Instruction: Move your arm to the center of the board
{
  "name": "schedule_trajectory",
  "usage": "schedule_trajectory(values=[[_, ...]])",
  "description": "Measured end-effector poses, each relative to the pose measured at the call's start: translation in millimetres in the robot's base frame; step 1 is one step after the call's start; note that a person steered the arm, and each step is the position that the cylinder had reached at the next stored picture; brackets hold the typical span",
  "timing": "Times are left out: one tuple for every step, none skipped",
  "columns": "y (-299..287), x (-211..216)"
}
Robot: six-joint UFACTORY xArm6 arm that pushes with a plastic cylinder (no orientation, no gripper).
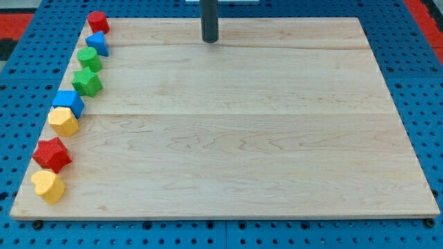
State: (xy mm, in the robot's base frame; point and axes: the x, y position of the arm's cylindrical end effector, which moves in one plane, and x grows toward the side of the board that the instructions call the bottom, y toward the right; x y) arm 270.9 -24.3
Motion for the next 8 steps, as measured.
schedule_trajectory(values=[[-1,21],[-1,24],[2,42],[6,85],[11,147],[12,205],[11,272],[-16,339]])
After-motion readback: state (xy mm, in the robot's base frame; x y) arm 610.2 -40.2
